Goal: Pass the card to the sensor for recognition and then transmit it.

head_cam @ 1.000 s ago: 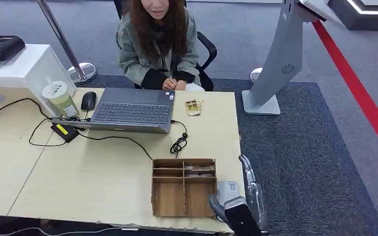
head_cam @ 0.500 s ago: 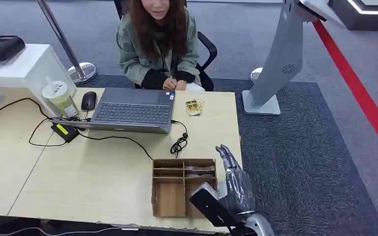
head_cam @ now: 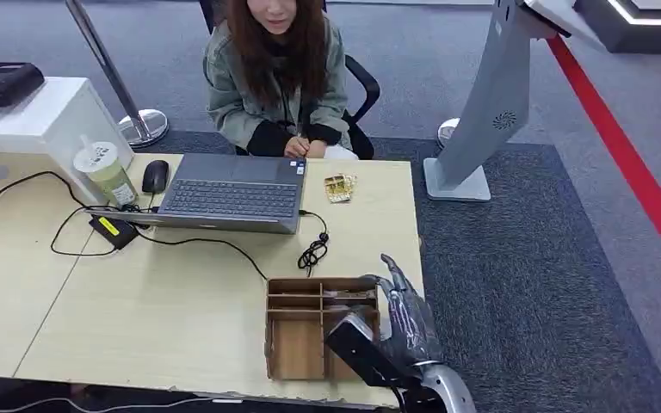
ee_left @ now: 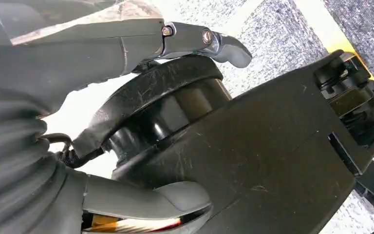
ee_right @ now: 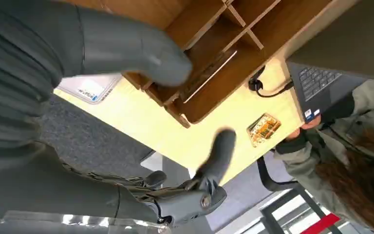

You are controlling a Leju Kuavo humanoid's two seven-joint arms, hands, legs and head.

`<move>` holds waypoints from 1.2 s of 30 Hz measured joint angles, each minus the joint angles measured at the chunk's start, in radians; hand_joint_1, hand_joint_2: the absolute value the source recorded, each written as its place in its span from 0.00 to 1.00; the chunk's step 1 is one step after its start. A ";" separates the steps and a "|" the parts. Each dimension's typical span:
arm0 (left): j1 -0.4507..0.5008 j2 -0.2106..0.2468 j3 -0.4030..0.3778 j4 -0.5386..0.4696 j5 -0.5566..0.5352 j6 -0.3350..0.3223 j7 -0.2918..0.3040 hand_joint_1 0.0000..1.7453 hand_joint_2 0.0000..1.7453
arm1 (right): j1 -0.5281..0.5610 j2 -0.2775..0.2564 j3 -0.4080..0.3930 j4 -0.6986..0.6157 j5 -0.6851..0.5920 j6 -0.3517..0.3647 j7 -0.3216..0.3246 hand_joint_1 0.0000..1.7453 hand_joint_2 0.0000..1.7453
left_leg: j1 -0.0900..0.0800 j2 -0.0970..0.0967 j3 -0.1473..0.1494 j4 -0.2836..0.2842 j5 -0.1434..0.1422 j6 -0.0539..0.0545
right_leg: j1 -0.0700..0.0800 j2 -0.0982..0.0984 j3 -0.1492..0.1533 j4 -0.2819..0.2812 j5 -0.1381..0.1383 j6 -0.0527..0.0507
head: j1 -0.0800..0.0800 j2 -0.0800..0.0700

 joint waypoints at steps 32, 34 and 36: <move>-0.002 0.007 -0.009 -0.001 -0.013 -0.016 -0.002 0.00 1.00 | -0.070 0.087 -0.046 0.151 0.086 0.079 -0.017 0.21 1.00 | 0.000 0.000 0.000 0.000 0.000 0.000 | 0.000 0.000 0.000 0.000 0.000 0.000 | 0.000 0.000; -0.002 0.007 -0.009 -0.001 -0.013 -0.016 -0.002 0.00 1.00 | -0.072 0.091 -0.050 0.156 0.087 0.081 -0.017 0.21 1.00 | 0.000 0.000 0.000 0.000 0.000 0.000 | 0.000 0.000 0.000 0.000 0.000 0.000 | 0.000 0.000; -0.002 0.007 -0.009 -0.001 -0.013 -0.016 -0.002 0.00 1.00 | -0.075 0.093 -0.050 0.159 0.090 0.081 -0.017 0.22 1.00 | 0.000 0.000 0.000 0.000 0.000 0.000 | 0.000 0.000 0.000 0.000 0.000 0.000 | 0.000 0.000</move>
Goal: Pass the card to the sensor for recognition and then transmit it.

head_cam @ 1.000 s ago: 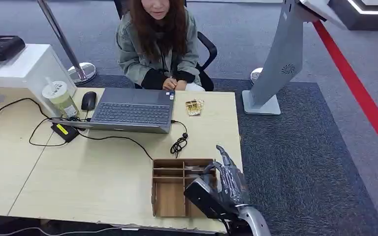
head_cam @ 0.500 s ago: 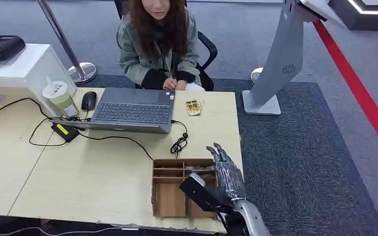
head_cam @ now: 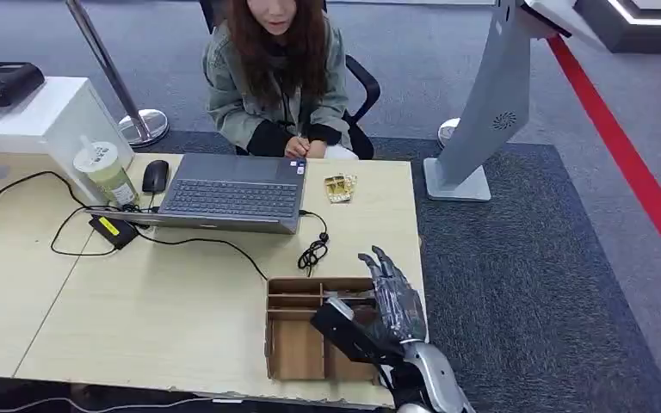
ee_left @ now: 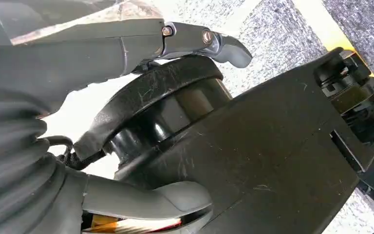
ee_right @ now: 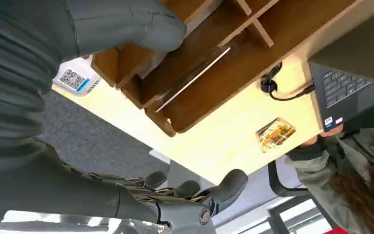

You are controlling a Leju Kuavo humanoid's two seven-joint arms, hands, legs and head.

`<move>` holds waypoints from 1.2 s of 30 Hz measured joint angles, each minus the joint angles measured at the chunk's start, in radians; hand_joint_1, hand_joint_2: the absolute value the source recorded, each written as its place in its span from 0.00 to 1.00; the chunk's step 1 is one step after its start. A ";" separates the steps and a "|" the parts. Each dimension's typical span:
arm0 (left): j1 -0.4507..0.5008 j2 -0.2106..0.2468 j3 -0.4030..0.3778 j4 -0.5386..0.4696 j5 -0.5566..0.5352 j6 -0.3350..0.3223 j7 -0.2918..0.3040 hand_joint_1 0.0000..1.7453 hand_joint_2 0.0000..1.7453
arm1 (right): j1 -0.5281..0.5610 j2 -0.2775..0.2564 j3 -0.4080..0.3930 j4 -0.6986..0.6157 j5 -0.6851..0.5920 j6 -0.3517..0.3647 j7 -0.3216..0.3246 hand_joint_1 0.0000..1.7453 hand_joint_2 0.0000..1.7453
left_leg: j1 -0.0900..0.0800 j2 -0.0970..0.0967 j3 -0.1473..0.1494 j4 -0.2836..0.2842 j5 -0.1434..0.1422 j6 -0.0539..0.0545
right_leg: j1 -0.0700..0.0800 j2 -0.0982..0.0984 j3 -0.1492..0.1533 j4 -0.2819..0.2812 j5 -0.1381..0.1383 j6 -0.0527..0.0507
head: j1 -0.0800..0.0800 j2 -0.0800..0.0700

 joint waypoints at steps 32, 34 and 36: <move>0.000 0.002 0.000 0.000 -0.014 -0.005 -0.002 0.00 1.00 | -0.031 0.004 -0.005 0.013 -0.015 0.007 -0.015 0.27 1.00 | 0.000 0.000 0.000 0.000 0.000 0.000 | 0.000 0.000 0.000 0.000 0.000 0.000 | 0.000 0.000; 0.000 0.002 0.000 0.000 -0.014 -0.005 -0.003 0.00 1.00 | -0.034 0.004 -0.005 0.018 -0.015 0.009 -0.015 0.27 1.00 | 0.000 0.000 0.000 0.000 0.000 0.000 | 0.000 0.000 0.000 0.000 0.000 0.000 | 0.000 0.000; 0.000 0.002 0.000 0.000 -0.014 -0.005 -0.003 0.00 1.00 | -0.035 0.005 -0.004 0.024 -0.015 0.011 -0.015 0.26 1.00 | 0.000 0.000 0.000 0.000 0.000 0.000 | 0.000 0.000 0.000 0.000 0.000 0.000 | 0.000 0.000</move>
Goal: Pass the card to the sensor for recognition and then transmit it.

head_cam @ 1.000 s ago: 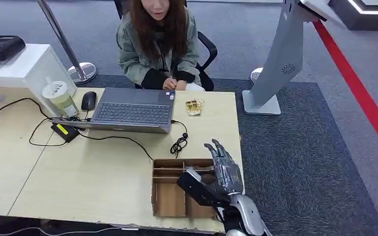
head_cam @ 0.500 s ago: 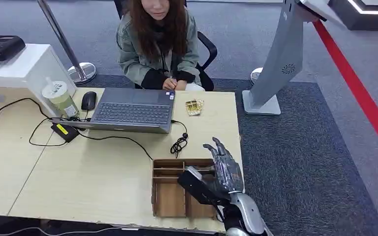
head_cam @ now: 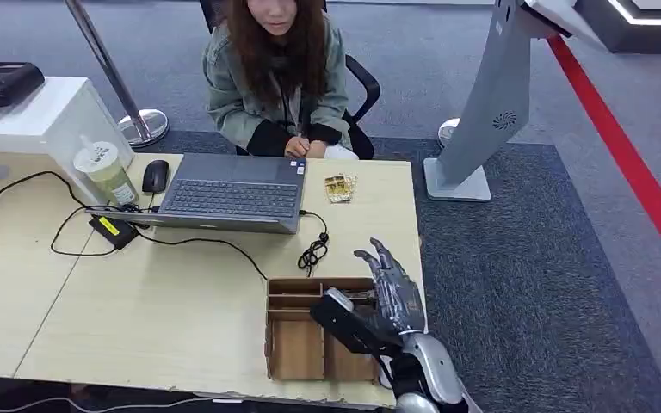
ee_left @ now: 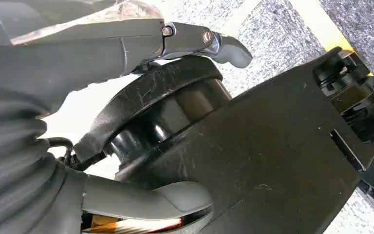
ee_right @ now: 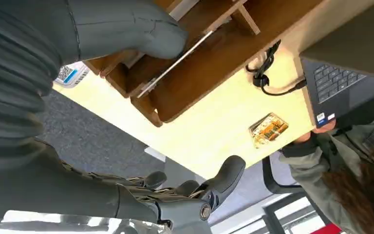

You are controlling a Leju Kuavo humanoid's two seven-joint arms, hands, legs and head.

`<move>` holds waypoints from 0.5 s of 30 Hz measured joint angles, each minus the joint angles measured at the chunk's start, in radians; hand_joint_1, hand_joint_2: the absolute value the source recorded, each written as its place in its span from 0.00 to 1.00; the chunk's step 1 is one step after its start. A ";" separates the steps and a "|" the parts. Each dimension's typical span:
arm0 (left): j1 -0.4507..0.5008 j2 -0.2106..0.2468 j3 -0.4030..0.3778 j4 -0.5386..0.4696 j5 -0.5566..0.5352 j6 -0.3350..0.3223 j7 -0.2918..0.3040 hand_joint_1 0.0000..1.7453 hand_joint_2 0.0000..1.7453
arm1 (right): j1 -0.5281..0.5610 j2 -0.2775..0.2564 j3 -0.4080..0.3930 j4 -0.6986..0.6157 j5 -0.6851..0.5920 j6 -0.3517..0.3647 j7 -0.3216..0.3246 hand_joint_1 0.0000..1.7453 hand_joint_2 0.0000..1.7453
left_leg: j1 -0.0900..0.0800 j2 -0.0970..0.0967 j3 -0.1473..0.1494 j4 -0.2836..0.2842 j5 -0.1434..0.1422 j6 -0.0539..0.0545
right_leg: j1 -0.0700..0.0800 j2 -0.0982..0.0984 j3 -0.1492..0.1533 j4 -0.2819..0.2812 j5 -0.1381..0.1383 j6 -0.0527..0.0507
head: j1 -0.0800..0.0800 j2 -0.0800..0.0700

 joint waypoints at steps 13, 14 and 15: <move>0.000 0.000 0.000 0.000 -0.002 0.000 -0.005 0.00 1.00 | -0.012 0.001 0.006 0.039 -0.011 0.005 -0.011 0.38 1.00 | 0.000 0.000 0.000 0.000 0.000 0.000 | 0.000 0.000 0.000 0.000 0.000 0.000 | 0.000 0.000; 0.000 0.000 0.000 0.000 -0.002 0.000 -0.005 0.00 1.00 | -0.013 0.001 0.006 0.043 -0.012 0.005 -0.012 0.60 1.00 | 0.000 0.000 0.000 0.000 0.000 0.000 | 0.000 0.000 0.000 0.000 0.000 0.000 | 0.000 0.000; 0.000 0.000 0.000 0.000 -0.002 0.000 -0.005 0.00 1.00 | -0.014 0.001 0.007 0.046 -0.013 0.003 -0.013 0.60 1.00 | 0.000 0.000 0.000 0.000 0.000 0.000 | 0.000 0.000 0.000 0.000 0.000 0.000 | 0.000 0.000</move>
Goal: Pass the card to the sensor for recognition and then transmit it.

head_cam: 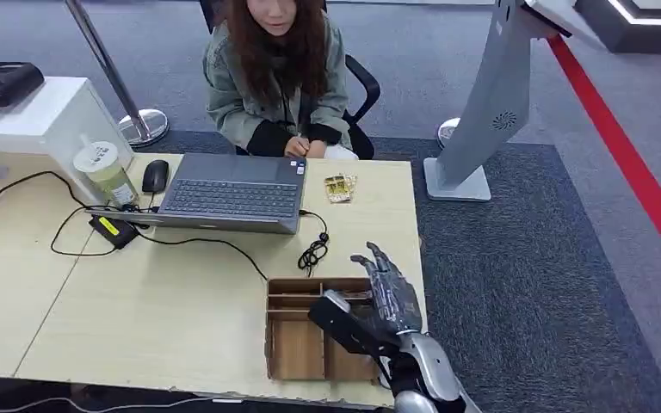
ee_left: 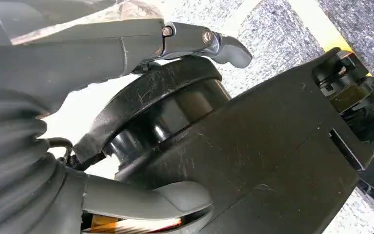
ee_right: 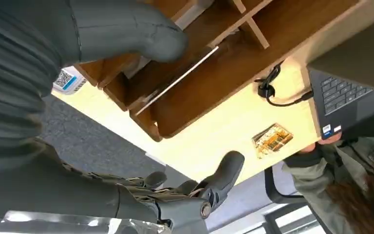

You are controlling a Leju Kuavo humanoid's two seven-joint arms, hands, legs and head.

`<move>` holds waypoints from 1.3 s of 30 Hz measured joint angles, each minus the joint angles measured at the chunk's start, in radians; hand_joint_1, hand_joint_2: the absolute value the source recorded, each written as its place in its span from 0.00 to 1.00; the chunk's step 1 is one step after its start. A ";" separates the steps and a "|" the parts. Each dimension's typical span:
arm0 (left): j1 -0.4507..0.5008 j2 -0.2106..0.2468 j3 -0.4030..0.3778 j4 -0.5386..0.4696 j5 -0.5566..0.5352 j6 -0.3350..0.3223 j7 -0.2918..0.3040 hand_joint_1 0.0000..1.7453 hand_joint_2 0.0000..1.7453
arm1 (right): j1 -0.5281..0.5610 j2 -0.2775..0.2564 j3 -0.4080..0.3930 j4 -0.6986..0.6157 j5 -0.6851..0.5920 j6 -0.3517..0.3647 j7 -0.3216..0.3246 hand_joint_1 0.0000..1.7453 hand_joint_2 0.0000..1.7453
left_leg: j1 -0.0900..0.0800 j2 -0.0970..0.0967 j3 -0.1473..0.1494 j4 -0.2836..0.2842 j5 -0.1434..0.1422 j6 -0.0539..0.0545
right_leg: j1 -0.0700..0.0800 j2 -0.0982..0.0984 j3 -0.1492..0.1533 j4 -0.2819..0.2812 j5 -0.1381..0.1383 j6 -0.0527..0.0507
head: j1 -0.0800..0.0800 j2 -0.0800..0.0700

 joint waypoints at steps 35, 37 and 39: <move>0.000 0.002 0.000 0.000 -0.018 0.000 -0.012 0.00 1.00 | -0.031 0.000 -0.003 0.031 -0.004 -0.050 0.006 0.93 1.00 | 0.000 0.000 0.000 0.000 0.000 0.000 | 0.000 0.000 0.000 0.000 0.000 0.000 | 0.000 0.000; 0.000 0.002 0.000 0.000 -0.018 0.000 -0.012 0.00 1.00 | -0.031 -0.001 -0.004 0.027 -0.012 -0.051 0.006 0.89 1.00 | 0.000 0.000 0.000 0.000 0.000 0.000 | 0.000 0.000 0.000 0.000 0.000 0.000 | 0.000 0.000; 0.001 0.002 0.000 0.000 -0.018 0.000 -0.013 0.00 1.00 | -0.031 -0.002 -0.006 0.026 -0.015 -0.051 0.006 0.88 1.00 | 0.000 0.000 0.000 0.000 0.000 0.000 | 0.000 0.000 0.000 0.000 0.000 0.000 | 0.000 0.000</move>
